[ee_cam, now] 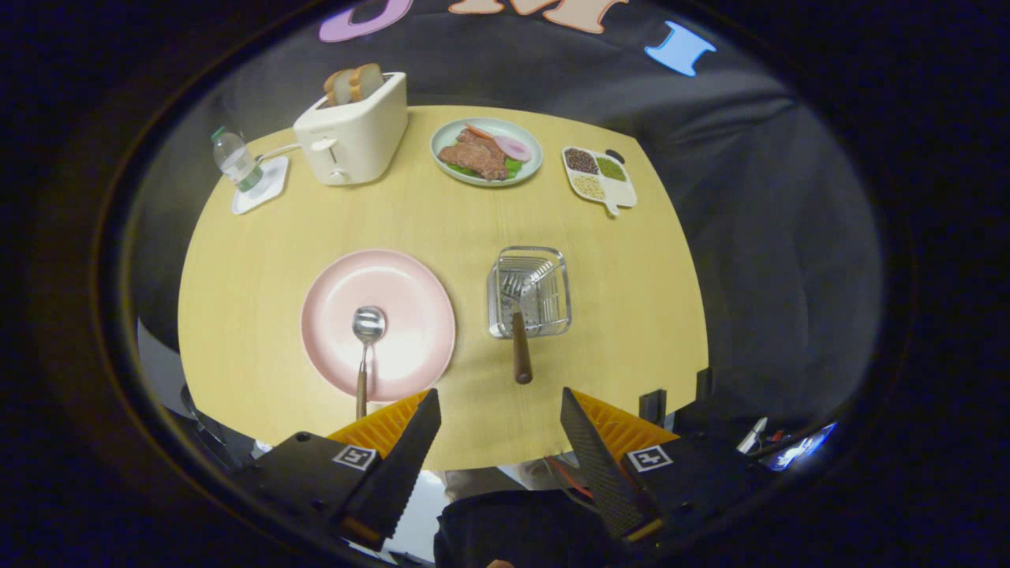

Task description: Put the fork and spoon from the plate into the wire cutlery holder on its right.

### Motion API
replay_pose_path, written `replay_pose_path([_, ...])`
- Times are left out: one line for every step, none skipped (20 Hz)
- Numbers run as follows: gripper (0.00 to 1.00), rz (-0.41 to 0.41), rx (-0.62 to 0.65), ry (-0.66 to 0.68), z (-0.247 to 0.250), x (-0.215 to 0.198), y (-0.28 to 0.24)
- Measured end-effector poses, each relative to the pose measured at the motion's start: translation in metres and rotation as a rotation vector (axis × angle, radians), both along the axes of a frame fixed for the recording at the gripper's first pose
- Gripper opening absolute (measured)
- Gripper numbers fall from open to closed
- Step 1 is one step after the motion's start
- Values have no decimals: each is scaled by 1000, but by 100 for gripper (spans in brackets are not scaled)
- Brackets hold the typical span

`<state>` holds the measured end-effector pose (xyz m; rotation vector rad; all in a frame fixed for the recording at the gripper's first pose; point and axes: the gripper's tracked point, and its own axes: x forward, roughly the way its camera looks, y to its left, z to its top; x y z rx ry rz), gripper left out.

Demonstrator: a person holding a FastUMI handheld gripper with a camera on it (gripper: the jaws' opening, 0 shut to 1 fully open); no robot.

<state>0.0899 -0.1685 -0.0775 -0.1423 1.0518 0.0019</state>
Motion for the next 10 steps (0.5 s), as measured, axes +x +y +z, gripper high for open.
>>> replay_pose_path([99, 4, 4, -18, 4, -5, 9])
replay_pose_path([99, 10, 12, -40, 8, -9, 18])
replay_pose_path([99, 18, 22, -63, 10, -14, 28])
replay_pose_path([99, 25, 34, -88, 12, -18, 39])
replay_pose_path([99, 32, 45, -113, 12, -20, 48])
replay_pose_path([99, 36, 52, -140, 13, -23, 57])
replay_pose_path([99, 40, 59, -167, 10, -25, 65])
replay_pose_path([99, 35, 63, -194, 8, -27, 71])
replay_pose_path([99, 21, 61, -220, 3, -29, 73])
replay_pose_path([99, 10, 59, -238, -3, -31, 75])
